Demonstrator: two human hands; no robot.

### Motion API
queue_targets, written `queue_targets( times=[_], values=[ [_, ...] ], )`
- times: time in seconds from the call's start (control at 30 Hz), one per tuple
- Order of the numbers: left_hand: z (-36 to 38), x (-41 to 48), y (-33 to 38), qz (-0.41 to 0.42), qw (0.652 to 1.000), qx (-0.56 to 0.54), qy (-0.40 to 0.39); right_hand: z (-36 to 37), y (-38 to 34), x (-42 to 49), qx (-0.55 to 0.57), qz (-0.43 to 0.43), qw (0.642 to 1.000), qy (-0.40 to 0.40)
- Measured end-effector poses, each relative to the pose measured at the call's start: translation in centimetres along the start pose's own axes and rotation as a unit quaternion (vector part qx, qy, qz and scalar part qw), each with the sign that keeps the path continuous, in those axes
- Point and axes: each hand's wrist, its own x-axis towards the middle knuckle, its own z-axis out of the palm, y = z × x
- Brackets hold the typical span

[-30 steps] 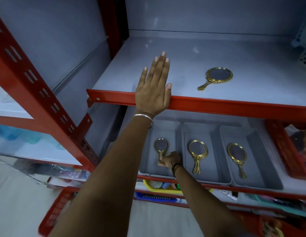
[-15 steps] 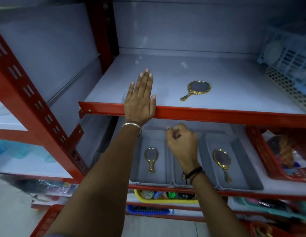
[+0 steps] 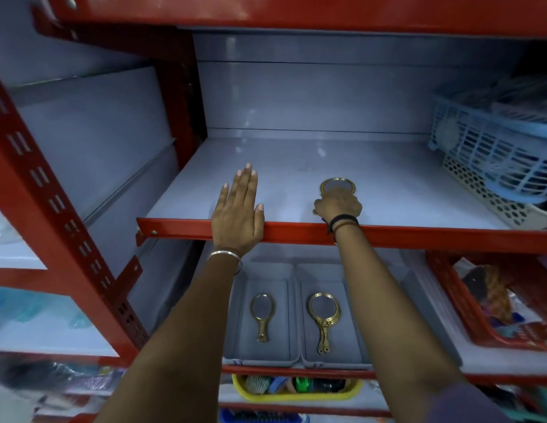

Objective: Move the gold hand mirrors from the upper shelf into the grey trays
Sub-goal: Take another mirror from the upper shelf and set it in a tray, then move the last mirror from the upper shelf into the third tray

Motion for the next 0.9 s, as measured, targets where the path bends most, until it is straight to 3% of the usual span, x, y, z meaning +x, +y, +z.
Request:
queue_targets(
  times=[0.2, 0.3, 0.43, 0.57, 0.67, 0.9],
  values=[
    [0.1, -0.1, 0.0, -0.002, 1.0, 0.003, -0.004, 0.0, 0.0, 0.6, 0.041, 0.007, 0.999, -0.006],
    [0.0, -0.1, 0.1, -0.001, 1.0, 0.005, -0.007, -0.6, 0.6, 1.0, 0.131, 0.004, 0.991, -0.01],
    [-0.2, -0.2, 0.7, -0.012, 1.0, 0.008, 0.006, -2.0, 2.1, 1.3, 0.368, 0.045, 0.925, -0.081],
    [-0.6, 0.3, 3.8, -0.018, 1.0, -0.005, 0.023, -3.6, 3.6, 1.0, 0.496, 0.047, 0.858, -0.122],
    [-0.5, 1.2, 6.9, -0.013, 0.999, -0.019, 0.033, -5.0, 5.5, -0.3, 0.524, 0.026, 0.843, -0.12],
    [1.9, 0.1, 9.0, -0.014, 0.999, 0.027, 0.011, -5.4, 13.5, -5.7, 0.48, -0.048, 0.86, -0.169]
  ],
)
